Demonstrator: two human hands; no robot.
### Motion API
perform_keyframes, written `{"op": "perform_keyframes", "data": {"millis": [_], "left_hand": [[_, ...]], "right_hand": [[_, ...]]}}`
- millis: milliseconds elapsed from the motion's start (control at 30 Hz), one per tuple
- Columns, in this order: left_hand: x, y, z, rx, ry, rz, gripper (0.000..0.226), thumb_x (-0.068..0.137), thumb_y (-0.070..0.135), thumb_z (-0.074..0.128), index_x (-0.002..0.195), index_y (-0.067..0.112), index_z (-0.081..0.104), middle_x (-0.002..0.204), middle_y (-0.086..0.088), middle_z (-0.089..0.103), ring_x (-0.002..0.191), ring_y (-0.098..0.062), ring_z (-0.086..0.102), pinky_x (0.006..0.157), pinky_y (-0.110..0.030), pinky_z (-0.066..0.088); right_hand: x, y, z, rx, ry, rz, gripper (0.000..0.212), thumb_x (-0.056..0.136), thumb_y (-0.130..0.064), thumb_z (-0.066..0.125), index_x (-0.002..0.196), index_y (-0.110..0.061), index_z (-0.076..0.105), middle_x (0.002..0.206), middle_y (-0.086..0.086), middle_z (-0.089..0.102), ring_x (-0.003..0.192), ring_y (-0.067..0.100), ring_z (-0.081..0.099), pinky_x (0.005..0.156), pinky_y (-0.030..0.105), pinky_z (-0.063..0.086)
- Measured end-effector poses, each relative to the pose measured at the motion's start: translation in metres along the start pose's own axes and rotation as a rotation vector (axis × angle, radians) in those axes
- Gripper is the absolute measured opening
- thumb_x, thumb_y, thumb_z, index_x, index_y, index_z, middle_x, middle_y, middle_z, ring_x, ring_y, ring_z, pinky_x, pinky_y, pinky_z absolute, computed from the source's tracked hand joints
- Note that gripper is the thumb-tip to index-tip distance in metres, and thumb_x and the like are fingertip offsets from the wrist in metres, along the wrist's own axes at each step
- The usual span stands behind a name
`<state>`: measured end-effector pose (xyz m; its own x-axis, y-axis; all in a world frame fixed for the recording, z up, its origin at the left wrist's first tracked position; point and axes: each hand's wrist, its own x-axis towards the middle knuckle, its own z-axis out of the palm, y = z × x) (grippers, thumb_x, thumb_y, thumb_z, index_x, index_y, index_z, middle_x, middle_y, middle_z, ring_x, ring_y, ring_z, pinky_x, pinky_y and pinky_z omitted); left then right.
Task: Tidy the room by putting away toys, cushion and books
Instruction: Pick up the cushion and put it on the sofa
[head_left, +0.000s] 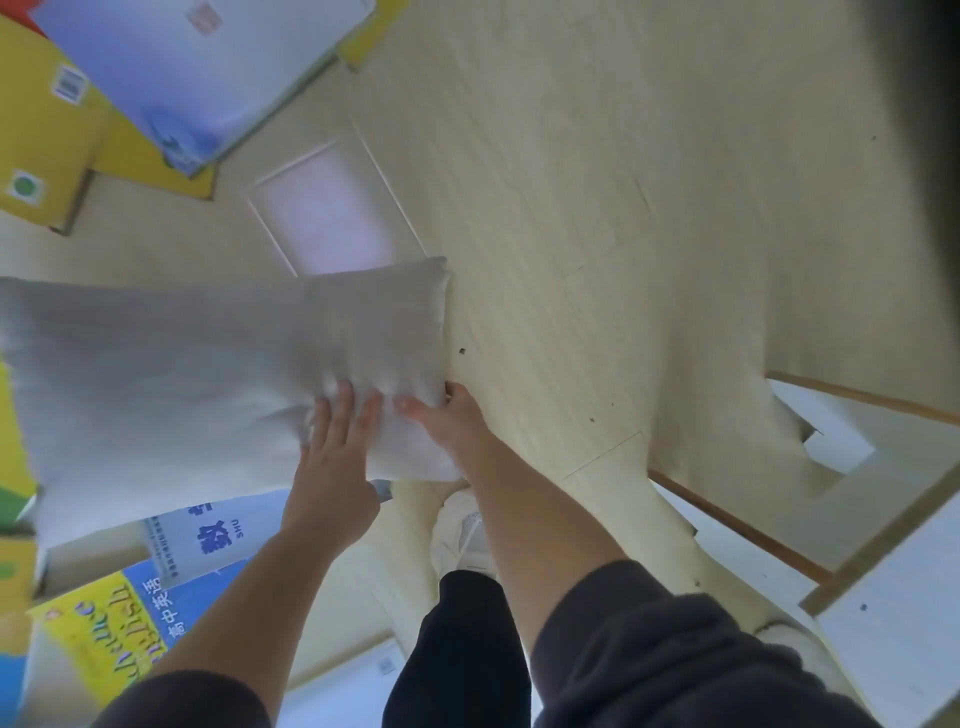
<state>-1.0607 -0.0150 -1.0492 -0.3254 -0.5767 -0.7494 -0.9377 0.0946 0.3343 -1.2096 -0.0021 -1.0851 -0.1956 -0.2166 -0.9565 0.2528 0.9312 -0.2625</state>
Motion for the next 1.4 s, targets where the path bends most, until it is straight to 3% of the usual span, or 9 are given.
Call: {"op": "perform_keyframes", "data": {"millis": [100,267,500,633,733,800,1033,1200,1400], "left_hand": [[-0.007,0.000,-0.017,0.025,-0.003,-0.009,0.101,0.078,-0.005,0.052,0.152,0.029,-0.008,0.158,0.008,-0.021,0.146,-0.020,-0.017,0.118,-0.047,0.015],[-0.042,0.024,-0.066,0.023,0.052,-0.011,0.095,0.082,0.000,0.052,0.152,0.028,-0.005,0.160,0.006,-0.015,0.148,-0.020,-0.010,0.116,-0.046,0.023],[-0.116,0.113,-0.134,-0.147,0.086,0.089,0.079,0.086,0.003,0.049,0.152,0.030,0.014,0.160,0.011,0.006,0.143,-0.017,0.023,0.101,-0.040,0.043],[-0.152,0.193,-0.153,-0.172,0.065,0.169,0.059,0.098,0.018,0.038,0.151,0.031,0.016,0.159,0.010,0.012,0.136,-0.022,0.037,0.099,-0.040,0.042],[-0.166,0.261,-0.162,-0.205,0.062,0.145,0.053,0.101,0.028,0.035,0.152,0.022,0.020,0.159,0.002,0.017,0.144,-0.018,0.024,0.111,-0.038,0.028],[-0.170,0.307,-0.165,-0.245,0.065,0.131,0.052,0.101,0.028,0.036,0.150,0.014,0.024,0.156,-0.007,0.026,0.142,-0.023,0.028,0.112,-0.037,0.026],[-0.174,0.467,-0.165,-0.306,0.210,0.137,0.038,0.098,0.032,0.043,0.117,0.000,0.052,0.116,-0.023,0.055,0.106,-0.039,0.055,0.085,-0.044,0.044],[-0.183,0.573,-0.167,-0.325,0.182,0.101,0.042,0.098,0.034,0.042,0.125,0.001,0.049,0.125,-0.027,0.051,0.113,-0.040,0.051,0.092,-0.040,0.040],[-0.194,0.696,-0.172,-0.317,0.129,0.122,0.051,0.101,0.040,0.034,0.134,0.001,0.042,0.134,-0.027,0.048,0.122,-0.041,0.047,0.098,-0.040,0.036]], "right_hand": [[-0.009,-0.004,-0.002,-0.098,0.013,-0.036,0.039,0.079,-0.026,0.074,0.111,-0.008,0.062,0.108,0.011,0.068,0.097,0.027,0.065,0.088,0.042,0.054],[-0.071,-0.037,-0.015,-0.026,-0.070,-0.097,0.029,0.079,-0.017,0.070,0.106,-0.010,0.062,0.106,0.011,0.069,0.098,0.028,0.067,0.092,0.047,0.053],[-0.190,-0.092,-0.101,0.000,-0.089,-0.179,0.018,0.072,-0.008,0.068,0.081,-0.022,0.062,0.086,0.010,0.068,0.080,0.027,0.064,0.066,0.033,0.045],[-0.268,-0.114,-0.189,-0.035,-0.092,-0.239,0.033,0.059,-0.012,0.063,0.092,-0.011,0.066,0.094,0.019,0.069,0.086,0.028,0.065,0.069,0.034,0.047],[-0.326,-0.112,-0.273,0.088,-0.062,-0.260,0.026,0.073,0.002,0.062,0.098,-0.005,0.065,0.095,0.015,0.070,0.084,0.026,0.065,0.068,0.027,0.050],[-0.363,-0.106,-0.331,0.229,-0.072,-0.280,0.031,0.078,0.009,0.059,0.104,-0.006,0.064,0.105,0.016,0.070,0.093,0.029,0.066,0.081,0.035,0.052],[-0.470,-0.064,-0.507,0.521,-0.137,-0.418,0.052,0.072,-0.001,0.067,0.123,-0.003,0.056,0.116,0.016,0.068,0.107,0.031,0.065,0.093,0.043,0.053],[-0.532,-0.029,-0.602,0.660,-0.118,-0.498,0.052,0.075,-0.001,0.064,0.127,-0.002,0.053,0.111,0.012,0.070,0.104,0.027,0.067,0.082,0.036,0.056],[-0.593,-0.010,-0.691,0.705,-0.066,-0.614,0.048,0.076,0.001,0.061,0.124,-0.003,0.056,0.115,0.013,0.069,0.104,0.028,0.067,0.082,0.037,0.057]]}}
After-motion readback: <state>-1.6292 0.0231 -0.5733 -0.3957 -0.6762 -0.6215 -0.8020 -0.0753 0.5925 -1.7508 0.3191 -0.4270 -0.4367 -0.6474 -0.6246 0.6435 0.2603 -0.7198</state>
